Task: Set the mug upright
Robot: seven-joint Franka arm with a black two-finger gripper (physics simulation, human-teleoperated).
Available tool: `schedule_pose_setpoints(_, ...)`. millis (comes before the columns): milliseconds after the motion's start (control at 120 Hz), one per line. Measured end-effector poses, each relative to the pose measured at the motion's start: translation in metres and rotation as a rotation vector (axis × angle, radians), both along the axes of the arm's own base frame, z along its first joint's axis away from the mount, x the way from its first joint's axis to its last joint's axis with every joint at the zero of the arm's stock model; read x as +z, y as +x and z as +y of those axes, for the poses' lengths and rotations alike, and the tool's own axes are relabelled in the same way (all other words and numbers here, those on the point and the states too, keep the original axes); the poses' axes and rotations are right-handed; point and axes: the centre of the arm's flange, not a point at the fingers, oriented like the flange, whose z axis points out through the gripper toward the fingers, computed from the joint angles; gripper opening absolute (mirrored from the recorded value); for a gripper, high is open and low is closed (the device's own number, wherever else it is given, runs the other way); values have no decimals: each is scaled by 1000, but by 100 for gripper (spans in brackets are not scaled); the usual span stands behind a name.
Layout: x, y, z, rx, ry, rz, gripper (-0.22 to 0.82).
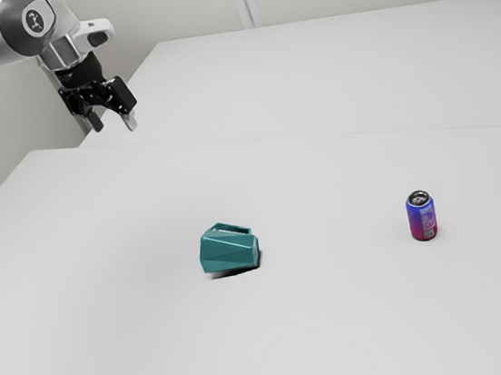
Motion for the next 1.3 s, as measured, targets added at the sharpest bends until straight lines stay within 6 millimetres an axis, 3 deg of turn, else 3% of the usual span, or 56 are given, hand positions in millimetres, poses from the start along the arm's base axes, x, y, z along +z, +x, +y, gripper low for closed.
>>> schedule_pose_setpoints(325,1,-6,-1,-2,-5,13,60)
schedule_pose_setpoints(475,-18,-24,-10,-1,-73,58,60)
schedule_pose_setpoints(625,-67,-53,-11,61,-257,122,60)
schedule_pose_setpoints(767,-125,-64,-3,150,-427,124,60)
schedule_pose_setpoints(883,-168,-63,0,208,-548,103,60)
schedule_pose_setpoints(1083,-236,-56,-22,202,-665,100,60)
schedule_pose_setpoints(1300,-278,-51,-15,181,-749,49,60)
